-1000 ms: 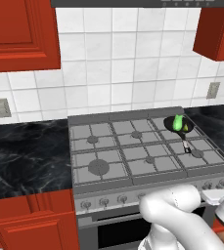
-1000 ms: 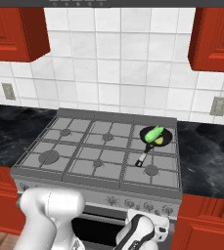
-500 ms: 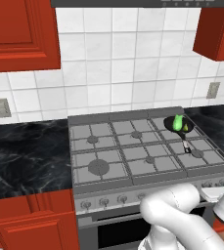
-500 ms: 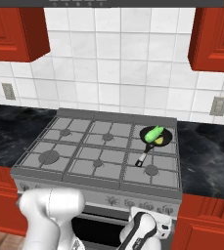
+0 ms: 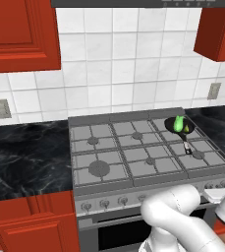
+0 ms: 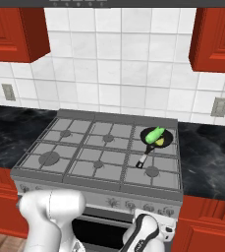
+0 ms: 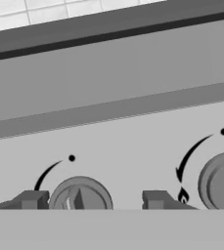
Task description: Put the corn and lemon wedge in the pan. Then turn on the rear right burner and set the heat to medium.
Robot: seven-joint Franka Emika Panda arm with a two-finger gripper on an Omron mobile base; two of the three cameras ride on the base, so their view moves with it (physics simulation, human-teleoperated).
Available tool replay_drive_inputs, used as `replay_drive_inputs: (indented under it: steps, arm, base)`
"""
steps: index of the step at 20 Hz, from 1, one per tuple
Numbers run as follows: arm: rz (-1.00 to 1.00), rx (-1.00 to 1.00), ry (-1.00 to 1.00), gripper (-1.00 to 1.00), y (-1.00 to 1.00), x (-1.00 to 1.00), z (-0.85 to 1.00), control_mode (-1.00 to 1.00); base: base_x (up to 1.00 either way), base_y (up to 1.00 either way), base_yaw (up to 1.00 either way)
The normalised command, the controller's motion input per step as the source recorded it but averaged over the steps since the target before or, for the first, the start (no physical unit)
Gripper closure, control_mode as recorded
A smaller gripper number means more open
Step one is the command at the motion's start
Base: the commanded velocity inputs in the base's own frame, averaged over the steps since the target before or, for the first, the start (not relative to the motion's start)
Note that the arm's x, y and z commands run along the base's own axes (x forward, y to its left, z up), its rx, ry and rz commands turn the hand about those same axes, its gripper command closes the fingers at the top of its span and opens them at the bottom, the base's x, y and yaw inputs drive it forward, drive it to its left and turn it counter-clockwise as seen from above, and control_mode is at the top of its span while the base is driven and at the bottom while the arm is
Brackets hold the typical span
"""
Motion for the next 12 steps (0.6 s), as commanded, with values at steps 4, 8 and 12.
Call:
replay_drive_inputs:
  steps: [4, 8, 12]
  arm:
    - [0.0, 0.0, 0.0, -1.0, 0.0, 0.01, -0.07, -1.0]
    - [0.0, 0.0, 0.01, -1.0, -0.01, 0.0, -0.04, -1.0]
    - [0.0, 0.0, 0.0, 1.0, 0.0, 0.0, 0.0, -1.0]
  base:
    - [0.0, 0.0, 0.0]
    - [0.0, 0.0, 0.0]
    - [0.0, 0.0, 0.0]
